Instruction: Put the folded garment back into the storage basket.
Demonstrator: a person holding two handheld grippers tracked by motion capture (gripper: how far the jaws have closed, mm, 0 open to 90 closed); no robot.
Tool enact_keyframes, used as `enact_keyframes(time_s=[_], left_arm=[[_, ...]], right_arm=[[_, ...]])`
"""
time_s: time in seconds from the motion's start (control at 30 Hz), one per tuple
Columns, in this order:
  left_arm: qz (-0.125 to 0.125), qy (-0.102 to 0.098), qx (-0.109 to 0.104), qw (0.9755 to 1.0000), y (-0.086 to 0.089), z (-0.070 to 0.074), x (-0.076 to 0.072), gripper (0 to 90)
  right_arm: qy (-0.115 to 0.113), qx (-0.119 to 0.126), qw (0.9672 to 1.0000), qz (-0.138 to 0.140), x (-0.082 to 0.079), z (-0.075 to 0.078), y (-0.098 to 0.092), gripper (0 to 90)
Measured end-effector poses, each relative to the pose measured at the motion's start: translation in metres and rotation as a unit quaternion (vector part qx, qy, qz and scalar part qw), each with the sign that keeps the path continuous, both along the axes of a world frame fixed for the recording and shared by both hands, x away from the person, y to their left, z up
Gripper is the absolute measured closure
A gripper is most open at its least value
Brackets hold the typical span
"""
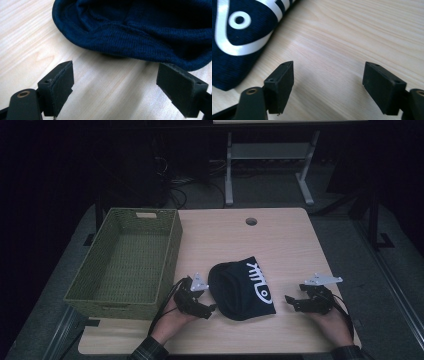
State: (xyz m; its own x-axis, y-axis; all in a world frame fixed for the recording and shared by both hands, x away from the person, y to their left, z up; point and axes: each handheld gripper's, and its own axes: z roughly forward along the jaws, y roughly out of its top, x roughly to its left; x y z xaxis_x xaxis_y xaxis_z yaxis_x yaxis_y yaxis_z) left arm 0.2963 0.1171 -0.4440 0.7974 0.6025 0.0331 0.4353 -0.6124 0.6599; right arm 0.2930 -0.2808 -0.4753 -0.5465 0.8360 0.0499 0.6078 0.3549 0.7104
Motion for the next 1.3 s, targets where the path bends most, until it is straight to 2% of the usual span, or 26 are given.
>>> enact_keyframes(time_s=[0.17, 0.2, 0.4, 0.57, 0.7, 0.83, 0.87, 0.9, 0.93, 1.0, 1.13, 1.2, 1.3], left_arm=[[-0.013, 0.003, 0.0, 0.9999, -0.002, 0.011, 0.007, 13.6], [-0.016, 0.007, -0.007, 0.9998, -0.003, 0.015, 0.01, 13.6], [-0.041, 0.023, -0.008, 0.9988, -0.009, 0.027, 0.022, 13.7], [-0.072, 0.038, 0.007, 0.9966, -0.021, 0.029, 0.033, 13.7], [-0.097, 0.049, 0.016, 0.9939, -0.033, 0.028, 0.04, 13.7], [-0.122, 0.059, 0.033, 0.9902, -0.045, 0.025, 0.047, 13.9], [-0.129, 0.06, 0.044, 0.9888, -0.047, 0.025, 0.049, 13.9], [-0.133, 0.065, 0.05, 0.9877, -0.049, 0.024, 0.051, 13.9], [-0.132, 0.066, 0.051, 0.9878, -0.051, 0.022, 0.051, 13.9], [-0.14, 0.071, 0.064, 0.9855, -0.055, 0.019, 0.055, 13.9], [-0.146, 0.083, 0.072, 0.9831, -0.059, 0.013, 0.061, 14.0], [-0.154, 0.09, 0.081, 0.9806, -0.059, 0.01, 0.063, 14.0], [-0.159, 0.098, 0.092, 0.9781, -0.06, 0.005, 0.065, 14.0]], right_arm=[[-0.002, -0.013, 0.9998, -0.014, 0.0, -0.003, 0.001, 17.5], [-0.002, -0.012, 0.9998, -0.015, 0.0, -0.004, 0.001, 17.0], [-0.013, -0.005, 0.9997, -0.021, 0.0, -0.007, 0.001, 13.3], [-0.013, -0.006, 0.9997, -0.02, 0.0, -0.007, 0.001, 13.2], [-0.013, -0.006, 0.9997, -0.02, 0.0, -0.007, 0.001, 13.3], [-0.013, -0.006, 0.9997, -0.02, 0.0, -0.007, 0.001, 13.3], [-0.013, -0.006, 0.9997, -0.02, 0.0, -0.007, 0.001, 13.2], [-0.013, -0.006, 0.9997, -0.02, 0.0, -0.007, 0.001, 13.3], [-0.013, -0.006, 0.9997, -0.02, 0.0, -0.007, 0.001, 13.2], [-0.013, -0.006, 0.9997, -0.02, 0.0, -0.007, 0.001, 13.3], [-0.013, -0.006, 0.9997, -0.02, 0.0, -0.007, 0.001, 13.3], [-0.013, -0.006, 0.9997, -0.02, 0.0, -0.007, 0.001, 13.2], [-0.013, -0.006, 0.9997, -0.02, 0.0, -0.007, 0.001, 13.2]])
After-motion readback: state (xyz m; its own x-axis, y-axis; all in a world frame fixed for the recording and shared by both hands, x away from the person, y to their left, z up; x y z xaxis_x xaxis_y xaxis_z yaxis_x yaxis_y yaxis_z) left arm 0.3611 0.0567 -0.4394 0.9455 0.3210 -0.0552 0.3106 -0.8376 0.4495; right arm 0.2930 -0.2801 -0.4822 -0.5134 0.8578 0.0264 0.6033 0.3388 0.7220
